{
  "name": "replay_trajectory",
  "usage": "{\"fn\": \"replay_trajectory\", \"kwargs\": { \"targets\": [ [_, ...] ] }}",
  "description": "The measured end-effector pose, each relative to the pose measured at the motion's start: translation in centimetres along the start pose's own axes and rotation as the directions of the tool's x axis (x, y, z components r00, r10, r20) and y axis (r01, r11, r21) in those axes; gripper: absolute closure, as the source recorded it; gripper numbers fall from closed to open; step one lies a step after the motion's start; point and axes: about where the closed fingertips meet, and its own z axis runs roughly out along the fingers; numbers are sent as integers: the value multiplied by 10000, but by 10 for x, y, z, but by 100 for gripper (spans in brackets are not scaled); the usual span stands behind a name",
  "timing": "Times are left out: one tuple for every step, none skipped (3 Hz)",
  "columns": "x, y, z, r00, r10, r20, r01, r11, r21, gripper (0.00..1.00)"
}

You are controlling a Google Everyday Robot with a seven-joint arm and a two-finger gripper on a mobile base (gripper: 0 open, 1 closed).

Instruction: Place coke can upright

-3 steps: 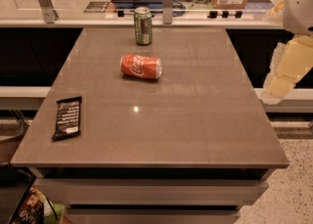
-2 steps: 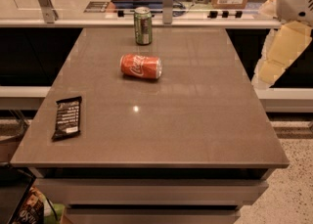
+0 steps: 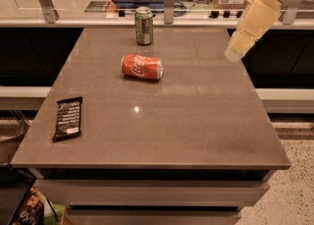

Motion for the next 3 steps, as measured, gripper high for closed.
{"fn": "replay_trajectory", "kwargs": {
  "targets": [
    [-31,-19,15,9987,486,-128,-484,9987,151,0],
    [-61,-29,26,9977,644,-217,-628,9957,687,0],
    [-83,-40,50,9939,664,-880,-562,9919,1144,0]
  ]
}}
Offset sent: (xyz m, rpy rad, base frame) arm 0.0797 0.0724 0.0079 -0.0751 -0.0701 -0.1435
